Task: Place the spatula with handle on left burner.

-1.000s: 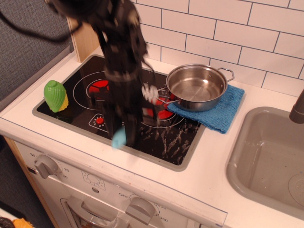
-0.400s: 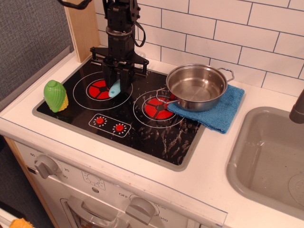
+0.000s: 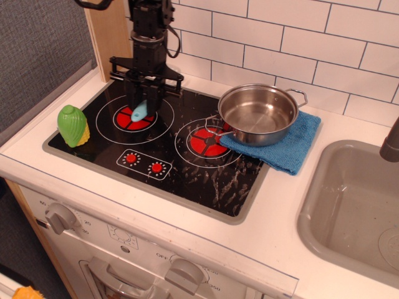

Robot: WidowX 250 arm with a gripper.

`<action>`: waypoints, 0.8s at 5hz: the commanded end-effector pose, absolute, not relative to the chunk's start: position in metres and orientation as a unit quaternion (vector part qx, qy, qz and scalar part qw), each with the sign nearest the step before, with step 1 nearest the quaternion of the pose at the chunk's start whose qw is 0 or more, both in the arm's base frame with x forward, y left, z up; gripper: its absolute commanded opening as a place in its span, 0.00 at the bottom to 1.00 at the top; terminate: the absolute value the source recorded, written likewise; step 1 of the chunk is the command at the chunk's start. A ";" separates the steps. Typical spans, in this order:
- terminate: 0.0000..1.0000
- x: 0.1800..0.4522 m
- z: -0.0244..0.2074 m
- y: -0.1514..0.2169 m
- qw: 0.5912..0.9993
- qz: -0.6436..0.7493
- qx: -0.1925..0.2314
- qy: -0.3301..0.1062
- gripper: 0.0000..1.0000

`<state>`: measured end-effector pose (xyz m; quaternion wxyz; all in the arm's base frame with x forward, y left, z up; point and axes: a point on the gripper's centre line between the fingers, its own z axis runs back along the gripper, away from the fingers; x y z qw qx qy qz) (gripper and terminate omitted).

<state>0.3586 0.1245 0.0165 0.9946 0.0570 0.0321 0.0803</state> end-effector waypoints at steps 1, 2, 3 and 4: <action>0.00 0.361 0.040 0.128 0.996 0.060 0.064 -0.002 1.00; 0.00 0.363 0.057 0.121 0.996 0.045 0.070 -0.028 1.00; 0.00 0.360 0.085 0.106 0.994 0.029 0.075 -0.069 1.00; 0.00 0.352 0.098 0.094 0.993 0.028 0.069 -0.087 1.00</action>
